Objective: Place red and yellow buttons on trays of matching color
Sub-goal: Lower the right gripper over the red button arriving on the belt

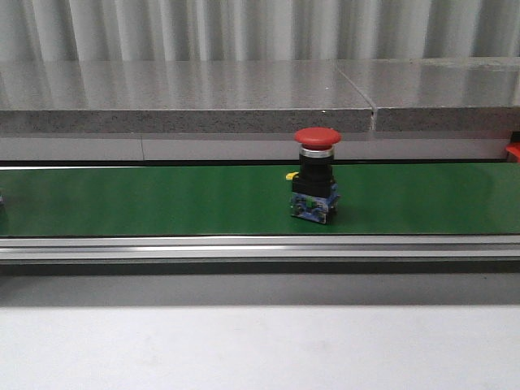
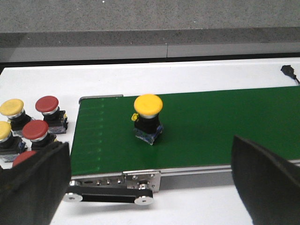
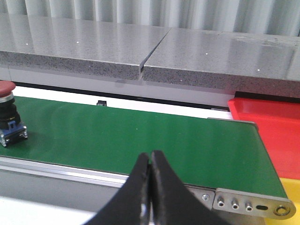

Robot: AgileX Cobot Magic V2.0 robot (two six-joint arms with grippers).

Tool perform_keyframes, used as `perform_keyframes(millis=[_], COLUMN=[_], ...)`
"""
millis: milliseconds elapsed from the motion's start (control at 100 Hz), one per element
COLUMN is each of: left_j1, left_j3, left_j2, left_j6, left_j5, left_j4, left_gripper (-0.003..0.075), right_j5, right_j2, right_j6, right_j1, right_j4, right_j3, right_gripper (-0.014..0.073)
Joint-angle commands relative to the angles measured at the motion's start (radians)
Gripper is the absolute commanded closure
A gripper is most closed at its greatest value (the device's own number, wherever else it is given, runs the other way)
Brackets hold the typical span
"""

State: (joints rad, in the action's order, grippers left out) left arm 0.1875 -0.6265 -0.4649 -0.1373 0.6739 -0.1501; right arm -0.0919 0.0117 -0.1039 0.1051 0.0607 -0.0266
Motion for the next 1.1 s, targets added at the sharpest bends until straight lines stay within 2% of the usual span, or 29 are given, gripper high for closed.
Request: perform_keyframes(millis=[0,60,130,380,700,910,1090], left_j1=[0.010,0.010,0.010,0.010,0.010,0.010,0.010], left_j3=[0.041,0.083,0.121,0.166,0.166,0.166,0.166], left_j2=[0.074,0.126,0.172,0.225,0.225,0.225,0.225], left_j6=[-0.002,-0.002,-0.002,-0.002,-0.002,-0.002,-0.002], left_j5=[-0.090,-0.090,-0.090,-0.090,-0.092,-0.092,-0.092], left_j4=[0.003,0.003,0.003,0.003,0.003,0.003,0.003], left_gripper=[0.0077,0.0122,0.0216,0.0743,0.0741,0.0741,0.0741], right_j5=[0.073,0.073,0.075,0.087,0.178,-0.025,-0.319], right_j2=[0.010,0.010,0.010,0.010,0.010,-0.054,-0.247], right_j6=[-0.001,-0.001,-0.001,-0.001,0.000,0.000,0.000], right_j1=[0.000,0.000,0.000,0.000,0.000,0.000,0.000], right_j4=[-0.008,-0.008,-0.008,-0.008,0.036,0.107,0.107], right_j3=[0.015,0.015,0.015,0.015,0.032,0.187,0.391], right_gripper=[0.0662,0.0662,0.0662,0.0662,0.0662,0.0662,0.0662])
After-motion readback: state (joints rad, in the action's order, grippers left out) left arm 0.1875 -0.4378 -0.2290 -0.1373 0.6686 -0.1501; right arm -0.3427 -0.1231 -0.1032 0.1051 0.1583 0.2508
